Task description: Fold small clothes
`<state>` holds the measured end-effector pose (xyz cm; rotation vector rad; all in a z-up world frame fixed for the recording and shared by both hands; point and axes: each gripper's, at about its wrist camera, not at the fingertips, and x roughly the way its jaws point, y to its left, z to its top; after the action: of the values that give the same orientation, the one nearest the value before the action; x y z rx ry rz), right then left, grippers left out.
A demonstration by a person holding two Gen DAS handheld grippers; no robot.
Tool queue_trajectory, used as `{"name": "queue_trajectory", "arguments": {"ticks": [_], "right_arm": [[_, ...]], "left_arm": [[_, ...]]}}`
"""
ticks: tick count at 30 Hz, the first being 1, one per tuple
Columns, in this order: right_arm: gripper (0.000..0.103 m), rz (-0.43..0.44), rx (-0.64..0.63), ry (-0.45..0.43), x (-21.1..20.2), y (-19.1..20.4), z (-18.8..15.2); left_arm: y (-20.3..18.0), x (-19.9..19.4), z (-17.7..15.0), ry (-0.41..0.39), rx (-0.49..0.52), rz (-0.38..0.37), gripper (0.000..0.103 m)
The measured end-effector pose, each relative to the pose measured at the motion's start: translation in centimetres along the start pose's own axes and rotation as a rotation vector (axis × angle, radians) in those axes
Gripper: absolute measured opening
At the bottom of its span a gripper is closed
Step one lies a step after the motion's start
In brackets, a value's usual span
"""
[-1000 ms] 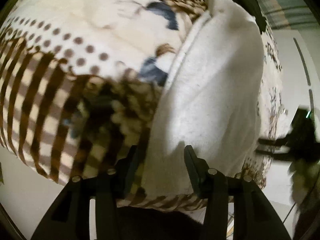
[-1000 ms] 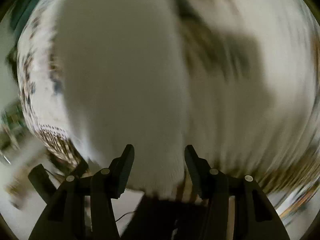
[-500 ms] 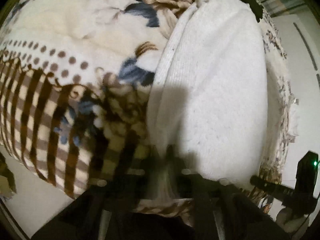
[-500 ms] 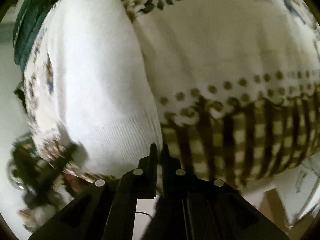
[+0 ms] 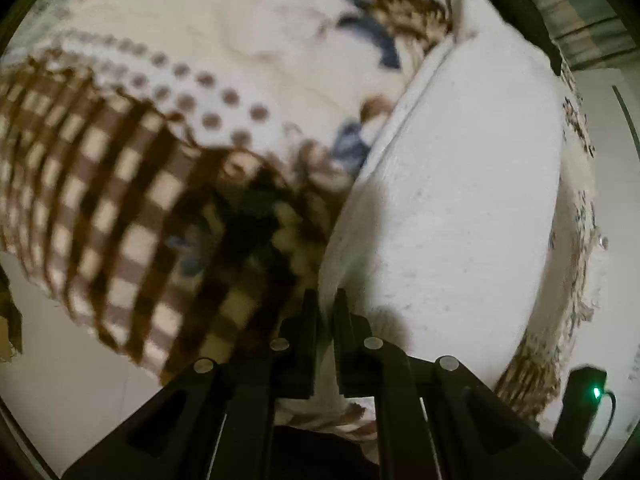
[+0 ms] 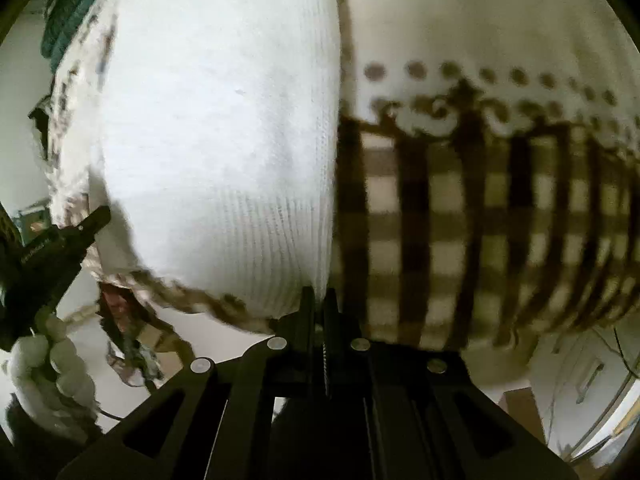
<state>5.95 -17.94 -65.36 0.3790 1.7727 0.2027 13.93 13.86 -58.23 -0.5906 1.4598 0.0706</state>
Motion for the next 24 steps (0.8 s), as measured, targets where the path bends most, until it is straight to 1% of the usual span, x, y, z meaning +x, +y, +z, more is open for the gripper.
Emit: {"name": "queue_trajectory", "arguments": {"ticks": [1,2,3,4,5,6,7,8,9,11,12,13,14,16,17,18,20,21,22,23,24], "right_arm": [[0.003,-0.003,0.003,0.006,0.4,-0.2,0.5],[0.003,0.015,0.011,0.016,0.6,-0.1,1.0],[0.005,0.038,0.016,0.028,0.5,-0.1,1.7],[0.008,0.060,0.018,0.038,0.1,-0.3,2.2],[0.017,0.080,0.022,0.050,-0.5,-0.6,2.7],[0.030,0.111,0.029,0.061,-1.0,-0.8,3.2],[0.038,0.137,0.038,0.066,-1.7,-1.0,3.6],[0.051,0.157,0.049,0.055,-2.8,-1.9,3.9],[0.062,0.170,0.054,0.041,-3.5,-2.4,4.1],[0.068,0.217,0.077,0.015,-4.7,-4.0,4.8],[0.069,0.239,0.092,0.016,-4.8,-4.6,5.1],[0.069,0.278,0.110,0.025,-4.6,-5.5,5.7],[0.069,0.328,0.128,0.046,-3.9,-5.9,6.2],[0.069,0.397,0.146,0.084,-2.2,-6.4,6.4],[0.069,0.436,0.147,0.110,-0.6,-5.4,6.8],[0.069,0.459,0.144,0.126,0.5,-5.2,6.8],[0.069,0.512,0.143,0.154,2.0,-5.0,6.9],[0.069,0.534,0.150,0.156,2.4,-4.7,6.9],[0.069,0.549,0.161,0.153,2.7,-4.5,6.8],[0.059,0.567,0.174,0.146,3.3,-3.9,6.6],[0.029,0.581,0.181,0.145,3.3,-3.7,6.5]], "left_arm": [[-0.2,-0.2,0.2,0.005,0.001,-0.012,0.009],[-0.3,-0.6,0.4,0.008,0.005,-0.029,0.011],[-0.5,-1.3,0.6,0.009,0.008,-0.042,0.022],[-0.6,-2.0,0.7,0.008,0.005,-0.050,0.029],[-0.8,-2.8,0.9,0.001,0.003,-0.067,0.048],[-1.1,-3.9,1.1,-0.017,0.003,-0.091,0.066],[-1.0,-4.5,1.1,-0.033,0.005,-0.107,0.070],[-1.1,-5.0,1.3,-0.046,0.013,-0.129,0.070],[-1.3,-4.6,1.3,-0.044,0.019,-0.130,0.070],[-0.8,-3.3,1.9,-0.029,0.031,-0.128,0.070],[-0.2,-2.5,2.4,-0.016,0.031,-0.135,0.070],[-0.7,-1.2,2.6,0.000,0.033,-0.146,0.070],[-1.0,0.1,2.9,0.023,0.039,-0.157,0.070],[-1.2,2.6,3.0,0.084,0.063,-0.186,0.070],[-1.4,3.3,2.8,0.103,0.079,-0.194,0.070],[-2.2,4.0,2.6,0.117,0.111,-0.207,0.070],[-3.3,4.0,2.3,0.107,0.163,-0.186,0.068],[-3.8,3.8,2.1,0.102,0.183,-0.194,0.043],[-4.2,3.6,2.0,0.107,0.193,-0.187,0.021],[-4.4,3.5,1.9,0.113,0.190,-0.190,0.016],[-4.8,2.9,1.9,0.095,0.176,-0.186,0.015]]}}
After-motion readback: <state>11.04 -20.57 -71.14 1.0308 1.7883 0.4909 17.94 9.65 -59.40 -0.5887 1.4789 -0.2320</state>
